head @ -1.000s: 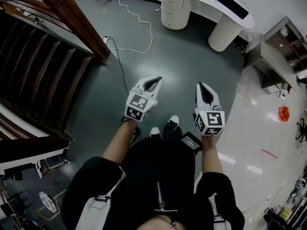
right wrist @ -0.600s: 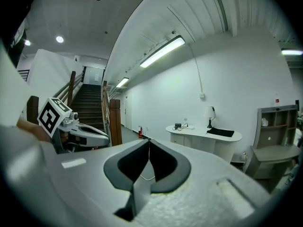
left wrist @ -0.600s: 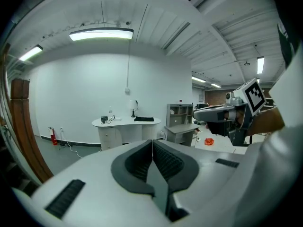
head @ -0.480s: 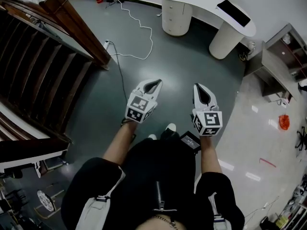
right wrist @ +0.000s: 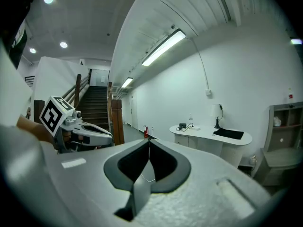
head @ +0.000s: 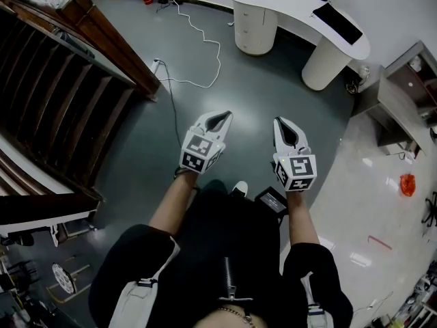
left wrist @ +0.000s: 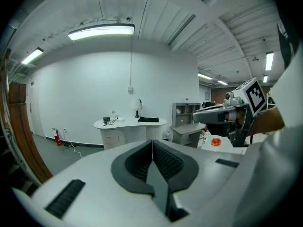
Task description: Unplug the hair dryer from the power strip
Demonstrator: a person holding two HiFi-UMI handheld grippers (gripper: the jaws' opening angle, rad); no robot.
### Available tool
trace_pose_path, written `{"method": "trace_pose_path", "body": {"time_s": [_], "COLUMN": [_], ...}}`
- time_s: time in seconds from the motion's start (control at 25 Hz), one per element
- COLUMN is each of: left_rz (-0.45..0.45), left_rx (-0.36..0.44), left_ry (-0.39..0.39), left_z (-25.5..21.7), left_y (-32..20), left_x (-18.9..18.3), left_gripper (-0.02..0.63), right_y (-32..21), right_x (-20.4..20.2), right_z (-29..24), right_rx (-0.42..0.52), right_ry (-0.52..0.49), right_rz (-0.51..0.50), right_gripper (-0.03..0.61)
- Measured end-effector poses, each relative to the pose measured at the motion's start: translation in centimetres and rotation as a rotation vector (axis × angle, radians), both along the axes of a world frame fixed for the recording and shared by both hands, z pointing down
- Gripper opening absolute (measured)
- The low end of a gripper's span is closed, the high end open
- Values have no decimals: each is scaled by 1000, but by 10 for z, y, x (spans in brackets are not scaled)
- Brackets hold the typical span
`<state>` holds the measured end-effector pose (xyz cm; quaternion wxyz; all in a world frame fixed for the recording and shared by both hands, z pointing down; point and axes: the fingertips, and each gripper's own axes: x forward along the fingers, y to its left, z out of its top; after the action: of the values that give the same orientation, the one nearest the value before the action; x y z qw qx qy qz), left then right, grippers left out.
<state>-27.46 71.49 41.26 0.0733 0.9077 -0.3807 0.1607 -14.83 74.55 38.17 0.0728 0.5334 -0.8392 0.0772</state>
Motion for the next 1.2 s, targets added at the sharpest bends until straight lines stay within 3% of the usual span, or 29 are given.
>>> {"method": "trace_pose_path", "body": {"time_s": [0.56,1.2], "left_rz": [30,68], "left_rx": [-1,-22], "left_ry": [-3,31], "left_z": [4,17], "left_y": [-53,-194], "left_x": [34,41], "left_gripper": [14,12], "right_y": [-51,-186], "right_x": [30,29], "right_z": [4,11], "right_rx": [-7,-40], "right_ry": [-8,21], "right_rz": [10,53], "right_gripper": [5,5]}}
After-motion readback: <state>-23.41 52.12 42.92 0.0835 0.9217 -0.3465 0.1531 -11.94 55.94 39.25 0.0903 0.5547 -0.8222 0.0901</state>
